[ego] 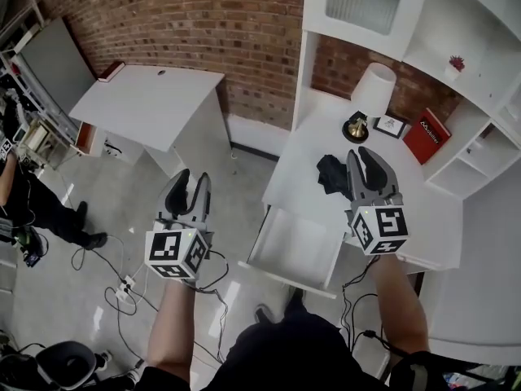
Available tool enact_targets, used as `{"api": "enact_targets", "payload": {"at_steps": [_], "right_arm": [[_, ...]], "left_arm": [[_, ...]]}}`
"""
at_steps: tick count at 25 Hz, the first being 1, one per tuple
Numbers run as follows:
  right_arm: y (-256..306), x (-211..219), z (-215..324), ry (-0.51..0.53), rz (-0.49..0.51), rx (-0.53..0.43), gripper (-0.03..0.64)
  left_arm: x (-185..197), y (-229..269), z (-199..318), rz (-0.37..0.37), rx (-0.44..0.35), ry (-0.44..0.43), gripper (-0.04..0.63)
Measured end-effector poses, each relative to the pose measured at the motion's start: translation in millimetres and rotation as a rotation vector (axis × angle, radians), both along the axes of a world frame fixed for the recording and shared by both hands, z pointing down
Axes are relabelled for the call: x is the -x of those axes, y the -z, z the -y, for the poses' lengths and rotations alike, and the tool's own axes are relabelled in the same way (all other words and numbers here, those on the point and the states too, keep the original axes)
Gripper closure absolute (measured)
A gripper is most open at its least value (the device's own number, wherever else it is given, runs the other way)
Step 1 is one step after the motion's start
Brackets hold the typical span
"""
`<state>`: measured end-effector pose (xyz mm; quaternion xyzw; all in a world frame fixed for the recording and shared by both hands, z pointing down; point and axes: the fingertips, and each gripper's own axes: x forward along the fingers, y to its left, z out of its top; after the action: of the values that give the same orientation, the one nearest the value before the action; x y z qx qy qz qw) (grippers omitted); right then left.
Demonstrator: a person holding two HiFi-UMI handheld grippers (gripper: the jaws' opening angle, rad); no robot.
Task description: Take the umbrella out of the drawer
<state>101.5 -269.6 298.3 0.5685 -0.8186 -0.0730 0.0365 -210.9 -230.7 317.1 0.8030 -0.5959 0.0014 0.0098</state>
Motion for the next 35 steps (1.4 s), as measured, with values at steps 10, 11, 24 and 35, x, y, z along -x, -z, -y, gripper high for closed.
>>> {"api": "enact_targets", "payload": {"at_steps": [10,11,24,35], "right_arm": [[45.9,38.4,-65.0,0.025,0.013,-0.141,0.617],[49.6,40.9,-69.5,0.034,0.017,-0.148,0.617],[69.6,53.0,-86.3,0.047,-0.017,-0.191,0.617],[64.5,38.5,-72.0,0.049,0.04,-0.156,0.617]], "left_arm": [[-26.2,51.4,-30.7,0.034,-0.13,-0.029,0.516],[-27.3,56.8,-33.6,0.033,-0.141,-0.032,0.529],[-31.1,78.3,-45.4,0.011,-0.199,-0.081,0.568],[-31.5,71.6,-34.4,-0.019,-0.174,-0.082,0.568]]}}
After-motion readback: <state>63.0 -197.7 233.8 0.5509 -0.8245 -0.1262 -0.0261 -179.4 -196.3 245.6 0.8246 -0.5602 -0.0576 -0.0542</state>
